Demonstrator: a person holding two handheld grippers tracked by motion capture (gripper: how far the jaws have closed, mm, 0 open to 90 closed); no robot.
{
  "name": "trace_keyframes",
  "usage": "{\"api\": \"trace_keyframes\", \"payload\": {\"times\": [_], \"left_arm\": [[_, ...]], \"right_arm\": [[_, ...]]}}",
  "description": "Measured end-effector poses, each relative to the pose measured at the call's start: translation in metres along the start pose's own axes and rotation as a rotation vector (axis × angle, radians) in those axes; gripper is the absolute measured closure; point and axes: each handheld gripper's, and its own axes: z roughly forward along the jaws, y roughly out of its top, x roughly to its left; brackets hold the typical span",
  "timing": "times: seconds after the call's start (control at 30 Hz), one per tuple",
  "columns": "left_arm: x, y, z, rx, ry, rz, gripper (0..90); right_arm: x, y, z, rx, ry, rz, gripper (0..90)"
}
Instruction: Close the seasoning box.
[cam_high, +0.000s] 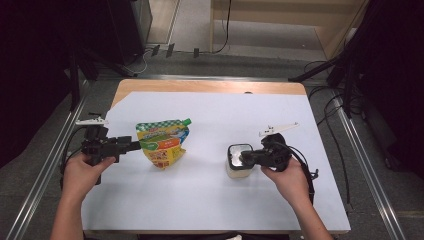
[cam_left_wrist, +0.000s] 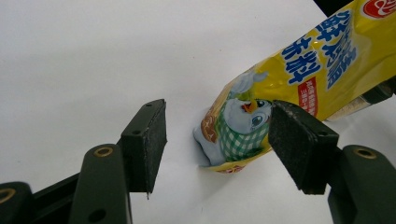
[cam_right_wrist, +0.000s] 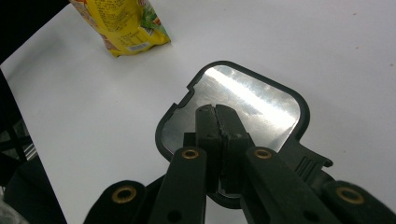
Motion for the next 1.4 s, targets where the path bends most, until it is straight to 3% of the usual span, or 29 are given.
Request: {"api": "trace_keyframes", "payload": {"times": [0.27,0.43,0.93,1.4], "left_arm": [[0.0,0.0,0.001,0.006,0.0,0.0,37.9],[0.001,0.0,0.0,0.002,0.003,-0.004,37.9],[0.001,-0.001,0.001,0.009,0.003,-0.003,37.8],[0.002,-0.001,0.003,0.019,0.006,-0.007,37.7]], "right_arm": [[-0.001,0.0,-0.005,-0.025,-0.021,-0.008,80.4],[-0.007,0.0,-0.01,-0.06,-0.037,0.0,69.4],[-0.036,-0.01,-0.025,-0.123,-0.092,0.051,49.6],[-0.067,-0.028,-0.029,-0.158,-0.2,0.069,38.6]]}}
